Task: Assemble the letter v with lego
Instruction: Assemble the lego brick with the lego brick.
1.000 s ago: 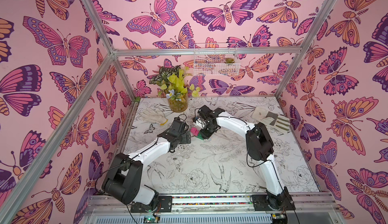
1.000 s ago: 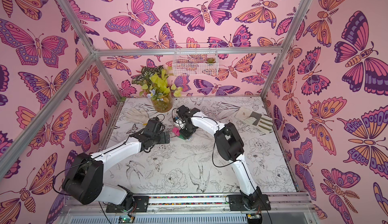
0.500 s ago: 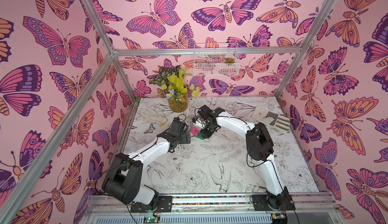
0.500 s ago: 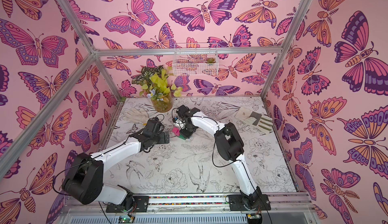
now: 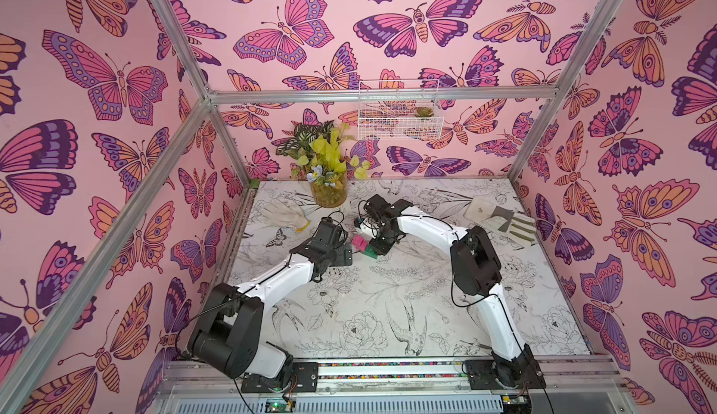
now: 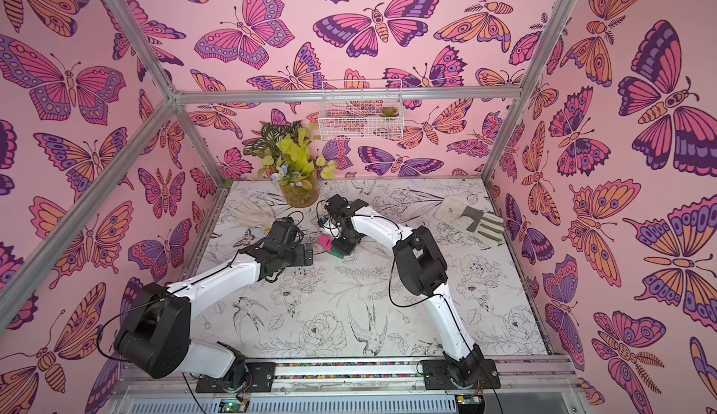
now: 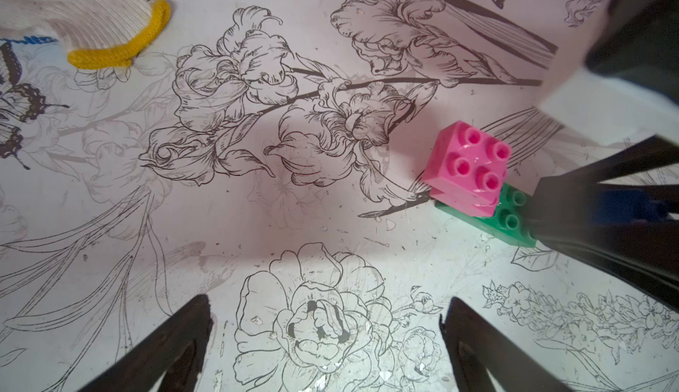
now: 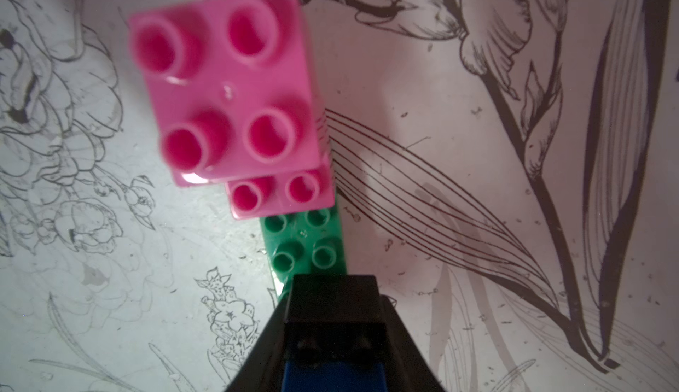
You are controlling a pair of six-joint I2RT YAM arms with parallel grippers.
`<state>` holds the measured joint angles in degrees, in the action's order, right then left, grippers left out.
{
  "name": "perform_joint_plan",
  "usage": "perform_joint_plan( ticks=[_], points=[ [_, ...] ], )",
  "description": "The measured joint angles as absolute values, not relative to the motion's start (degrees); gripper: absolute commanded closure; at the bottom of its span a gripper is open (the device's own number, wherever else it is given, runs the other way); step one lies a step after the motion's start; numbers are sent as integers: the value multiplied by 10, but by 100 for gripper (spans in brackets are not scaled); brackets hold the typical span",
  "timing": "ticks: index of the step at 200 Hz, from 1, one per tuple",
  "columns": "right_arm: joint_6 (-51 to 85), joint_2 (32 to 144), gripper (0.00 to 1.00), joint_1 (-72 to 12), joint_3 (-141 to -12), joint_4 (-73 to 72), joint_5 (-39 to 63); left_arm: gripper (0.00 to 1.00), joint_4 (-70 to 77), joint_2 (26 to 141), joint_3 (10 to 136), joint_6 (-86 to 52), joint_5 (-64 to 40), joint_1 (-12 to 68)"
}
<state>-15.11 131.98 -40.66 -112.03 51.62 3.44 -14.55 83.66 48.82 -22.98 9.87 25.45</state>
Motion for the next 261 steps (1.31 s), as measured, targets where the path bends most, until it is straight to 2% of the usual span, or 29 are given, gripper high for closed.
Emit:
perform_joint_plan(
  ticks=[261],
  points=[
    [-132,1322,83,-424,-1118,549,27,0,-152,806,485,-225,90,255]
  ],
)
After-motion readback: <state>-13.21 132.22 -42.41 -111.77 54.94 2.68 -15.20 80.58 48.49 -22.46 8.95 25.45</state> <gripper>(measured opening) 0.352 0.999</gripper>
